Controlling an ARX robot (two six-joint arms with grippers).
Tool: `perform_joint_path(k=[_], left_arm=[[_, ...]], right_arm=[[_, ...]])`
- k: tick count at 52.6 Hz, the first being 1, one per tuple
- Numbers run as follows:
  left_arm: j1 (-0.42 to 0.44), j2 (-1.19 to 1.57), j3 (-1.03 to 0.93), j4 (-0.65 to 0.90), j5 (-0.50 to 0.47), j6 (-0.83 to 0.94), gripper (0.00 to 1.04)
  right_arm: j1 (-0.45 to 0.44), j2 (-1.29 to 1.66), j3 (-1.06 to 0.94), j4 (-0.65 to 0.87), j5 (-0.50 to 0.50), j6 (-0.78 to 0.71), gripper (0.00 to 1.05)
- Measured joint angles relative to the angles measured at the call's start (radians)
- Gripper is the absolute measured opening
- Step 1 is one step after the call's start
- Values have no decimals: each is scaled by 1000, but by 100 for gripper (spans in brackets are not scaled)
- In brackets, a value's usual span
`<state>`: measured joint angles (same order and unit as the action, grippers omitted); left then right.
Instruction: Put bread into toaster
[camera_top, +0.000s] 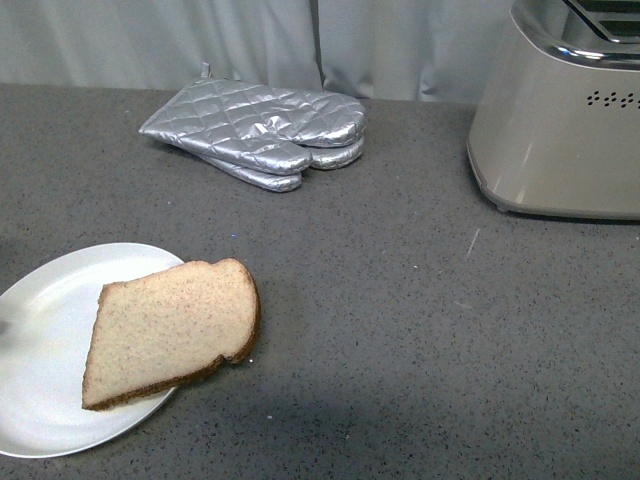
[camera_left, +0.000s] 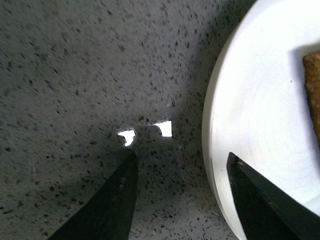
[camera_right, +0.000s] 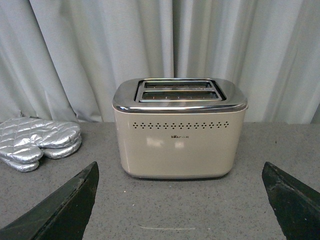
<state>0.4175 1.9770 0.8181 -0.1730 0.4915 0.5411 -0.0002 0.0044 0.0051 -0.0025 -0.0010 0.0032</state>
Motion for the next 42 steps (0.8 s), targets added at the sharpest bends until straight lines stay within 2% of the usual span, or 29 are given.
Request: perform_joint_path(k=[9,14,18,27,42], left_arm=[[-2,0,-11,-18,-6,8,32],[-5,0,-17,-19,-14,6,14],[-10,-3,-20,-18,-13,-12,4],[-45,-46,-38,5,13,-92,4],[-219,-154,-45,97,58,-326,4]], right_arm=[[0,0,0,0,0,0,95],[0,0,0,0,0,0,95],[0,0,0,0,0,0,95],[0,0,0,0,0,0,95],[0,0,0,0,0,0,95]])
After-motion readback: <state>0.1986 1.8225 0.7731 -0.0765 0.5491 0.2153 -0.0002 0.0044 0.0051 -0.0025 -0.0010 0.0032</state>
